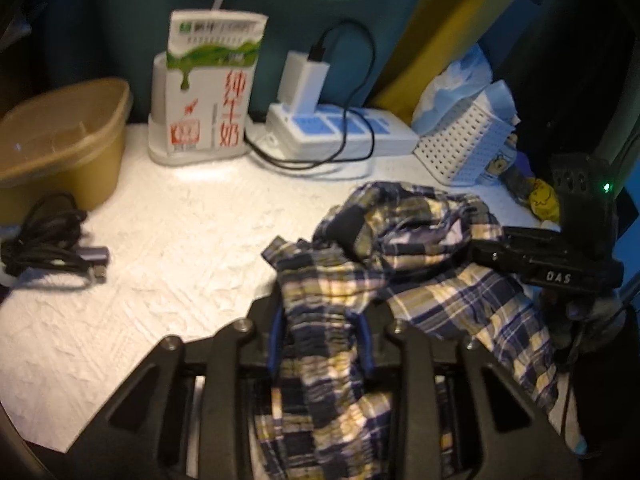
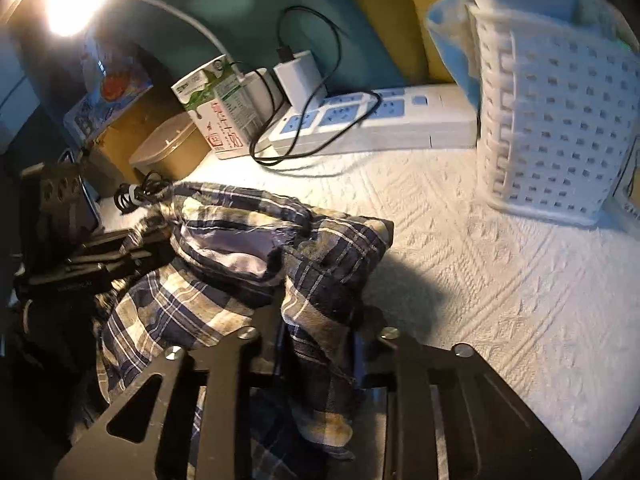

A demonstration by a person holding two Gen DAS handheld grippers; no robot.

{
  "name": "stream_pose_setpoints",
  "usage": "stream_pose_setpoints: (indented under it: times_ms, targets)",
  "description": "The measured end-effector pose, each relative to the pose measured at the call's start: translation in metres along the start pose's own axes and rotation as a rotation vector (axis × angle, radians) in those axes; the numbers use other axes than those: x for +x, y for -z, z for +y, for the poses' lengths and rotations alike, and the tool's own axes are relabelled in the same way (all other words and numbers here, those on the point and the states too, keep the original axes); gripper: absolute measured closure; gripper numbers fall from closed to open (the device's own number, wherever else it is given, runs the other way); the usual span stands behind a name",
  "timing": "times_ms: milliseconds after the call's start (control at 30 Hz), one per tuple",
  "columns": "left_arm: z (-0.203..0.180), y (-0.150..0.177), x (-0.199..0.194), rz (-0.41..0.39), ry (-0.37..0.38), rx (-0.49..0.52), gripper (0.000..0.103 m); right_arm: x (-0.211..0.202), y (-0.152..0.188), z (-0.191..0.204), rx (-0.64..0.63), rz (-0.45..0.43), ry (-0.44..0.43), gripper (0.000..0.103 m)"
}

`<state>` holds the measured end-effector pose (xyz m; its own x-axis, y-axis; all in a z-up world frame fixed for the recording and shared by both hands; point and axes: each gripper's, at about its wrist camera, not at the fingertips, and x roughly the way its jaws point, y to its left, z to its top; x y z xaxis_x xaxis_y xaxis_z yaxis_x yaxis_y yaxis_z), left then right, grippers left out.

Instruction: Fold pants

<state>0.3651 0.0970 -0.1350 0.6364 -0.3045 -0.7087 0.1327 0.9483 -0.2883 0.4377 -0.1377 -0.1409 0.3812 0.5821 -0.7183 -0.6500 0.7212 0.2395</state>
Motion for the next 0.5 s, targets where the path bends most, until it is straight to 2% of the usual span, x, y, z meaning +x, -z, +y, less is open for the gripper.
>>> stream_pose_setpoints:
  times_ms: [100, 267, 500]
  targets:
    - [-0.008, 0.001, -0.012, -0.039, -0.006, 0.027, 0.075, -0.018, -0.002, 0.016, -0.053, -0.049, 0.043, 0.083]
    - [-0.022, 0.003, -0.051, -0.166, -0.007, 0.06, 0.075, -0.065, -0.004, 0.047, -0.138, -0.159, 0.103, 0.083]
    - [-0.041, 0.004, -0.114, -0.298, 0.009, 0.078, 0.075, -0.134, -0.002, 0.095, -0.223, -0.289, 0.14, 0.083]
